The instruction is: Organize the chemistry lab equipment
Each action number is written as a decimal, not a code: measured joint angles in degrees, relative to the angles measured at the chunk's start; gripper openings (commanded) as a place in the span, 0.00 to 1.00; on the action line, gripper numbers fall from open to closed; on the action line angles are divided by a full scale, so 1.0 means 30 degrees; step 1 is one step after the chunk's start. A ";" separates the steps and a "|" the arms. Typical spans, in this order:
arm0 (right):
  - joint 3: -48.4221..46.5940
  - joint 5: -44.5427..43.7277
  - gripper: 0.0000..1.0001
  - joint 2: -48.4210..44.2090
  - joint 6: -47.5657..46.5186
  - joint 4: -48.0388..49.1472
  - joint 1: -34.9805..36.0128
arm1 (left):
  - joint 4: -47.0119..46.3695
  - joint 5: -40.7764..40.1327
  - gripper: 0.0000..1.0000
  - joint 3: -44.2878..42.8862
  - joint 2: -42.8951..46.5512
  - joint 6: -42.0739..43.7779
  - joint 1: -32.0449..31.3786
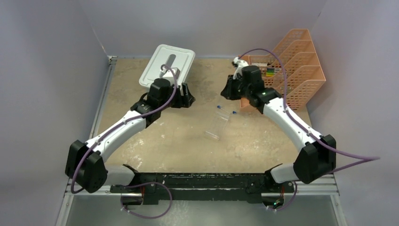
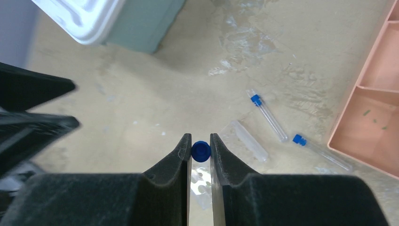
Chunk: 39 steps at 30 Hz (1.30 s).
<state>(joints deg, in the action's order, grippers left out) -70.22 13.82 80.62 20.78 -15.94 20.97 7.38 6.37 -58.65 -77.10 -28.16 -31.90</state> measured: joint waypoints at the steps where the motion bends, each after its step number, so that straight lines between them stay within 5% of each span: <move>1: 0.0211 -0.1377 0.16 0.0000 -0.0539 0.0160 0.0852 | 0.0211 -0.0845 0.66 0.0328 0.0459 -0.0430 0.0080; 8: 0.2805 -0.8043 0.15 0.0095 -0.3082 0.2382 0.5457 | 0.1297 -0.5464 0.65 0.0772 0.2871 -0.2317 0.0095; 16: 0.5559 -1.1868 0.15 0.0882 -0.3891 0.5588 0.7009 | 0.1865 -0.8000 0.64 0.0772 0.3242 -0.3286 0.0117; 39: 0.7220 -1.2050 0.15 0.1647 -0.3075 0.9639 0.7009 | 0.2470 -0.8794 0.64 0.0772 0.3242 -0.3410 0.0131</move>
<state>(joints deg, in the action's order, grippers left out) -48.56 -22.33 85.56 11.55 12.97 42.00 14.79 -20.01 -56.34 -67.37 -38.39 -31.51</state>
